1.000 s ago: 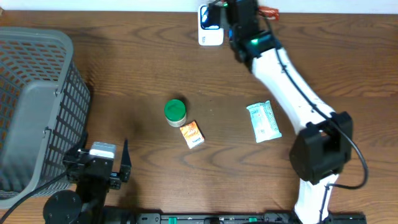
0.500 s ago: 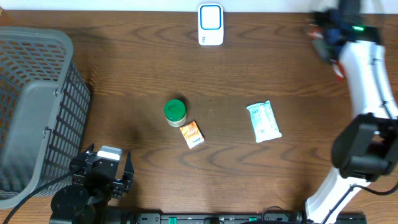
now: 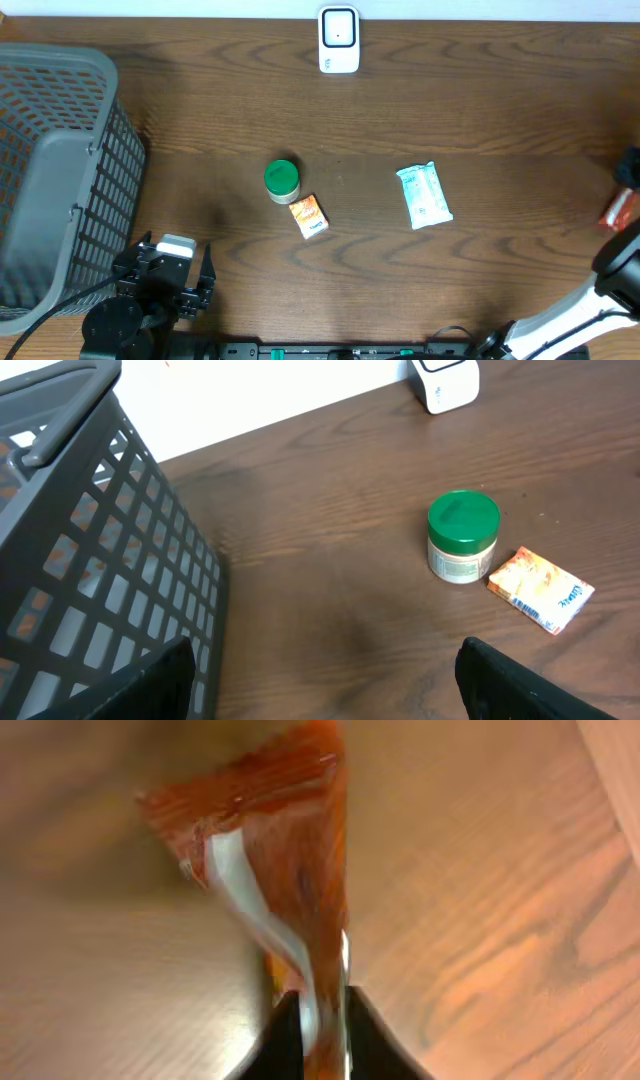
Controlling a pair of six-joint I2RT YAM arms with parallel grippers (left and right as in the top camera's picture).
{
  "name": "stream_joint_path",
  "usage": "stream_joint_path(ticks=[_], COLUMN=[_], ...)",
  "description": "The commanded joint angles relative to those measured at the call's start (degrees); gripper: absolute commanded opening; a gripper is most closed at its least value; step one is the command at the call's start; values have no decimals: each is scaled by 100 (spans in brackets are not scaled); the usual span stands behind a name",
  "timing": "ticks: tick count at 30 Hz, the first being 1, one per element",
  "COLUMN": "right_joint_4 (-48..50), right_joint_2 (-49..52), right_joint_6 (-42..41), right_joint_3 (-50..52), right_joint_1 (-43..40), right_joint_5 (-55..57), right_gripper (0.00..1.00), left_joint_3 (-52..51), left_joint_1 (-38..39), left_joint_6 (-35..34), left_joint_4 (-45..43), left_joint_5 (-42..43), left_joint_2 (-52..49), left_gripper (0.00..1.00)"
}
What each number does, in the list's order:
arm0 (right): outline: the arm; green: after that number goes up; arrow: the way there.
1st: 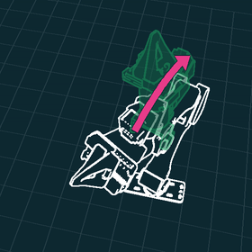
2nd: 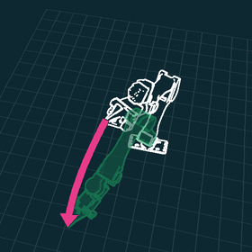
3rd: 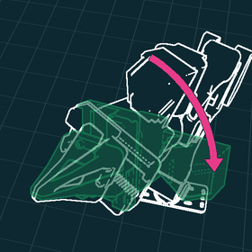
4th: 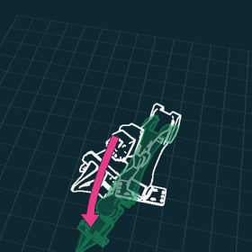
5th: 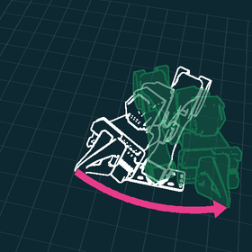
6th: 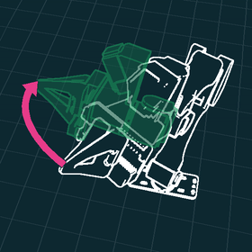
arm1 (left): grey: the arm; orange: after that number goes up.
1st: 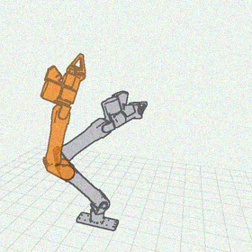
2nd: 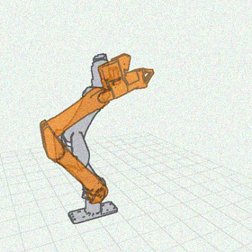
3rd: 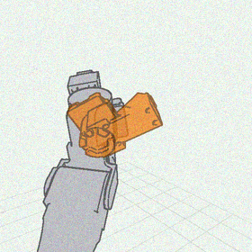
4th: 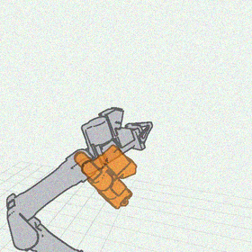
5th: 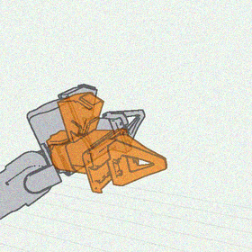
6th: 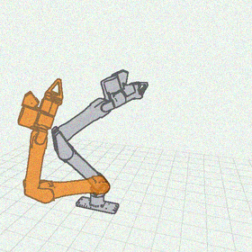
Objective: Scan the item barcode
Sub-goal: 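Swing the candy bar to the right table edge and release it, then reach the right gripper to the mint-green wipes packet and grasp it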
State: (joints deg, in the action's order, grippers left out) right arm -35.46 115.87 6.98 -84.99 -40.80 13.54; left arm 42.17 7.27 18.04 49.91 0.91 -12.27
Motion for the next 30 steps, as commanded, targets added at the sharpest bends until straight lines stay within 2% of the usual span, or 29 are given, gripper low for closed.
stream_joint_path(ticks=[1,2,7,9,10,12,15,20,24,30], right_joint_4=[-74,-190,-890,-1172,-1355,-2017,-2758,-2721,-1958,-1528], right_joint_2=[-83,-146,-560,-710,-732,-721,-710,-702,-699,-699], right_joint_6=[-522,-522,-527,-514,-402,568,1513,2275,2286,2269], right_joint_3=[-155,-275,-837,-835,-835,-787,-616,26,557,1060], right_joint_1=[-177,-175,35,170,238,522,999,1965,2732,3237], right_joint_5=[-787,-1161,-3397,-4909,-5431,-6594,-6760,-6658,-6057,-5560], right_gripper=[70,99,99,99,99,99,99,99,99,99], left_joint_3=[2,2,2,2,2,2,2,2,2,2], left_joint_1=[-24,-24,-24,-24,-24,-24,-24,-24,-24,-24], left_joint_6=[28,28,28,28,28,28,28,28,28,28], left_joint_4=[0,0,0,0,0,2,2,2,9,63], left_joint_5=[-46,-46,-46,-46,-46,-48,-48,-48,-48,-48], left_joint_2=[0,0,0,0,0,0,0,0,0,0], left_gripper=[84,84,84,84,84,84,84,84,84,84])
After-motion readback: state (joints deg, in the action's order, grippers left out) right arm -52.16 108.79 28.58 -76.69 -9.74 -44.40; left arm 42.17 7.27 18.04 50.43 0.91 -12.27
